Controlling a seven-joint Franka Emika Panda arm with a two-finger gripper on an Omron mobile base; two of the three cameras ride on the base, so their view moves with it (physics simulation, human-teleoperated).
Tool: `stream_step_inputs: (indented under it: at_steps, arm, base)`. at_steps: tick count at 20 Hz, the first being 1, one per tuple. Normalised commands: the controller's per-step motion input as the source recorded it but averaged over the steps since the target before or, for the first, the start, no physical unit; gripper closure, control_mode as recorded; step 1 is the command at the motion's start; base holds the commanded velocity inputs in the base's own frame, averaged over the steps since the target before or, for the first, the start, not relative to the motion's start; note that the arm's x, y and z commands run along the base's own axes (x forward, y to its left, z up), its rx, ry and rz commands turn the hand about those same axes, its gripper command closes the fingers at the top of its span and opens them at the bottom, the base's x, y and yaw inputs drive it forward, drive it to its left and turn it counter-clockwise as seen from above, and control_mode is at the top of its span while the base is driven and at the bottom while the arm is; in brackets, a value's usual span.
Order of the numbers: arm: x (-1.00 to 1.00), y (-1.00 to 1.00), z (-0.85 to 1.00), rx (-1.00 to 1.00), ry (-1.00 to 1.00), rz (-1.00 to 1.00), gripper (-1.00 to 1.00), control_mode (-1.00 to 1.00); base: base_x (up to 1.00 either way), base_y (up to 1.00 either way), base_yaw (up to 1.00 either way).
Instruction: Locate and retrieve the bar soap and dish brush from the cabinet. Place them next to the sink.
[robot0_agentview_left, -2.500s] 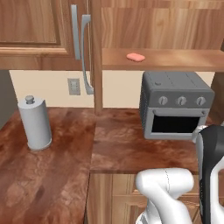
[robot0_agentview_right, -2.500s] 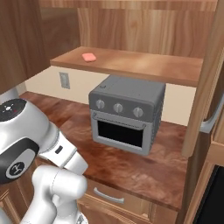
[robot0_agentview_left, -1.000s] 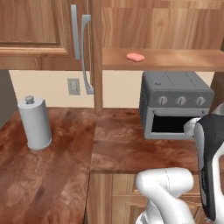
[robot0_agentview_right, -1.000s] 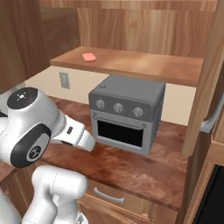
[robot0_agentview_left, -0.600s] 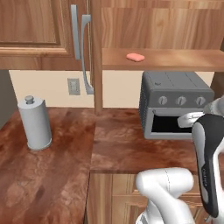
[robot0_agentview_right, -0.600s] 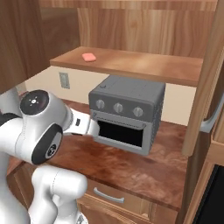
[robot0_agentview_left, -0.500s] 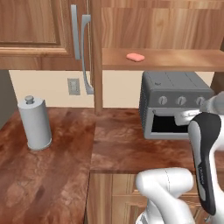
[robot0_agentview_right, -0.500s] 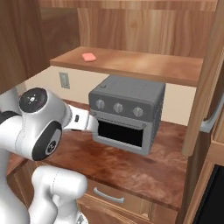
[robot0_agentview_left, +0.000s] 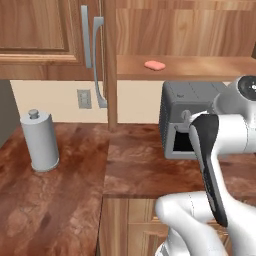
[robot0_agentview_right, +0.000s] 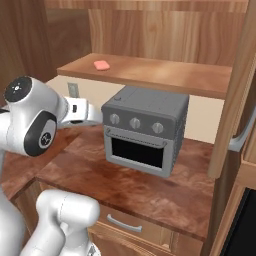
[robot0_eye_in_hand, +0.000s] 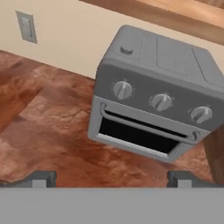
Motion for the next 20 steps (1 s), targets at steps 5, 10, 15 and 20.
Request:
stream_step_inputs:
  at_steps: [5,10,15,20]
  arm:
    - [0.12,0.1,0.25,-0.08,-0.04,0.05,-1.0,-1.0]
    - [0.0,0.0,0.17,0.0,-0.12,0.06,-1.0,-1.0]
    - [0.0,0.0,0.31,0.0,-0.05,0.04,-1.0,-1.0]
    - [0.0,0.0,0.41,0.0,-0.01,0.06,-1.0,-1.0]
  base:
    - [0.0,0.0,0.0]
    - [0.0,0.0,0.0]
    - [0.0,0.0,0.0]
    - [0.0,0.0,0.0]
